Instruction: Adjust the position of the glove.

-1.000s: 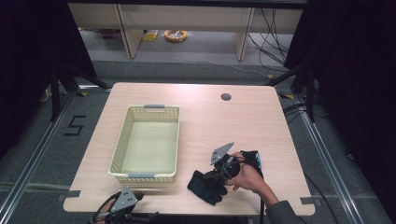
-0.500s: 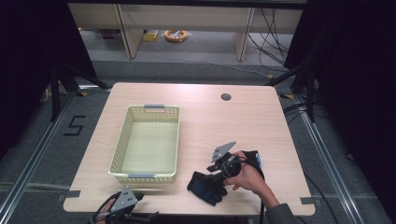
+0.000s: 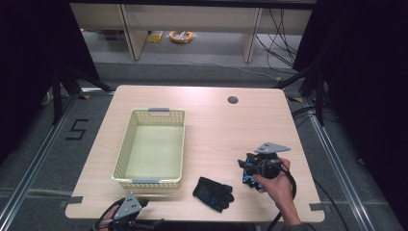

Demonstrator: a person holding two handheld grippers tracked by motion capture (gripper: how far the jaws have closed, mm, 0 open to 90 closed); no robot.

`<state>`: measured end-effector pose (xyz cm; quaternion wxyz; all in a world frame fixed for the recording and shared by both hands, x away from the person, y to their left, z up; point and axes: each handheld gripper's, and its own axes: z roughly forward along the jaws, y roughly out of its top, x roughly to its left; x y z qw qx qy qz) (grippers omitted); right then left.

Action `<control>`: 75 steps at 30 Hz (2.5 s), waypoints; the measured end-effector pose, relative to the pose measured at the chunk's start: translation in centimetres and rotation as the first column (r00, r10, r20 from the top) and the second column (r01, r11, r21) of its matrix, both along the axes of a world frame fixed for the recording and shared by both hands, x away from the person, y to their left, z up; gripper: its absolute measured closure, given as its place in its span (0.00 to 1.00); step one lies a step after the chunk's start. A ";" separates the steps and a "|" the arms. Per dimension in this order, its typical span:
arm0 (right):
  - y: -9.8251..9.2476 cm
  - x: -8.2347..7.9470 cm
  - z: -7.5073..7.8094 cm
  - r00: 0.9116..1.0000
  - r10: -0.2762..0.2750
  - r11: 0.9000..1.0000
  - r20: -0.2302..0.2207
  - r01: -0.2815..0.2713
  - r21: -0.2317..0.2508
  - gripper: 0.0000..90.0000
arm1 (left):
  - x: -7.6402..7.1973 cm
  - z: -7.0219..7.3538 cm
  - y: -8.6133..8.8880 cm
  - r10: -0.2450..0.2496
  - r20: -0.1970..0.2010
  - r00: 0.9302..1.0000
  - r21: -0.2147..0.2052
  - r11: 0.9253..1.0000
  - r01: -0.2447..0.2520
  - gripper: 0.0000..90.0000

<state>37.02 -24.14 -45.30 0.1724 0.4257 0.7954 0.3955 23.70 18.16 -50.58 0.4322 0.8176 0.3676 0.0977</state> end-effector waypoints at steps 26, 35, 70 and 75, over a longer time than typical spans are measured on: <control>-5.3 -0.5 -3.2 0.961 -0.260 0.966 -0.091 0.258 -0.034 0.57 | 0.0 0.1 0.1 -0.008 -0.001 1.000 0.013 1.000 0.008 0.19; -5.7 -0.2 -3.9 0.954 -0.281 0.960 -0.101 0.278 -0.040 0.57 | 0.0 0.1 0.1 -0.011 -0.003 1.000 0.017 1.000 0.011 0.19; -5.1 0.6 -4.8 0.972 -0.197 0.980 -0.127 0.193 -0.047 0.95 | 0.1 -0.1 -0.1 0.006 -0.010 1.000 0.025 1.000 -0.006 0.19; -5.0 0.5 -4.1 0.981 -0.163 0.986 -0.101 0.164 0.000 0.96 | 0.1 0.0 -0.3 -0.016 -0.002 1.000 0.005 1.000 0.016 0.19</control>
